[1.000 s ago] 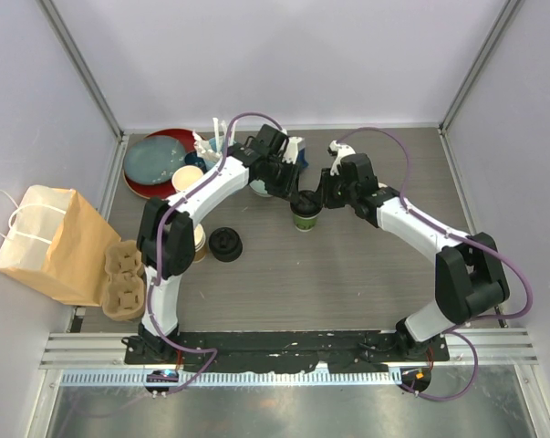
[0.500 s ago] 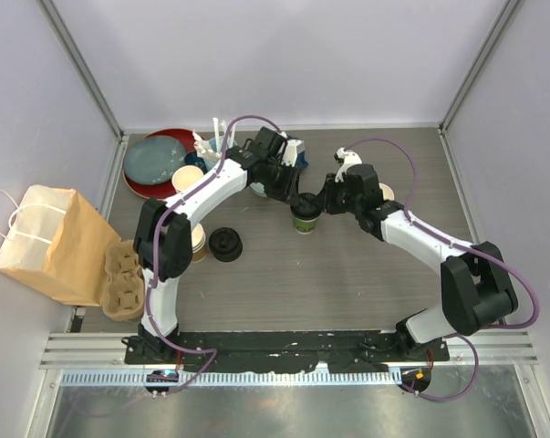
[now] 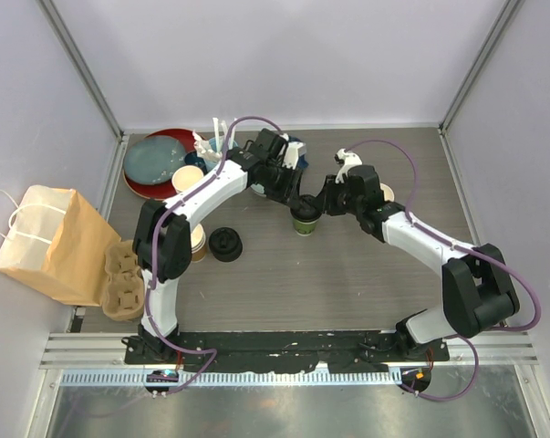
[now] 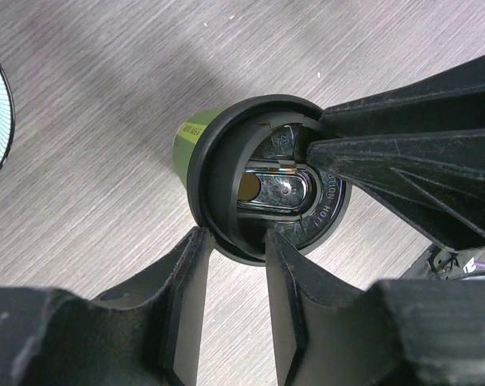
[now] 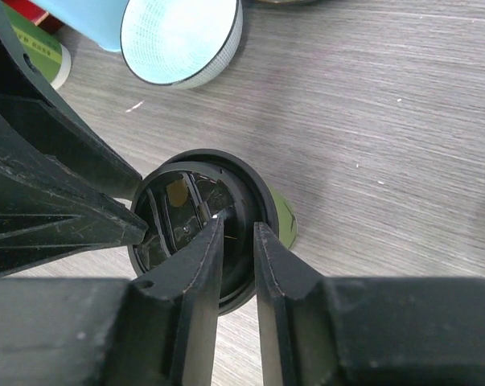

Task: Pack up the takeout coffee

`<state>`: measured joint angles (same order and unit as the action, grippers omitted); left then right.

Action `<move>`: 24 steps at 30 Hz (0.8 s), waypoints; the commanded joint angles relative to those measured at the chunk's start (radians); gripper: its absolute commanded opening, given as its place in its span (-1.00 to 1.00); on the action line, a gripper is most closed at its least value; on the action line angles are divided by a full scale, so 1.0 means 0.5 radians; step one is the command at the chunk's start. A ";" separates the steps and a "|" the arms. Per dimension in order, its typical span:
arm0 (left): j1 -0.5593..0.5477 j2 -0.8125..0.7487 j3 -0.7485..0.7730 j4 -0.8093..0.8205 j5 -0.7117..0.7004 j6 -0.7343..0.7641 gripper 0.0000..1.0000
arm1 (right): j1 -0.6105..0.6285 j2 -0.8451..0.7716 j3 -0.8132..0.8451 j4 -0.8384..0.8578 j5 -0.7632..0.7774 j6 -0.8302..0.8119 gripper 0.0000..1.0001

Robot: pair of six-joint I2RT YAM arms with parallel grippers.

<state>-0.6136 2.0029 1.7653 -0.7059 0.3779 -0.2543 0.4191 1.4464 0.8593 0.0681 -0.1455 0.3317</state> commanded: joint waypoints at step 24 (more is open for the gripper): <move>-0.012 -0.174 0.209 -0.162 -0.075 0.229 -0.08 | 0.018 0.129 0.681 -0.796 -0.187 -0.553 0.16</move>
<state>-0.6209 1.9469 1.8286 -0.7872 0.3378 -0.1627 0.4236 1.5448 1.1454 -0.3107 -0.2043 0.0956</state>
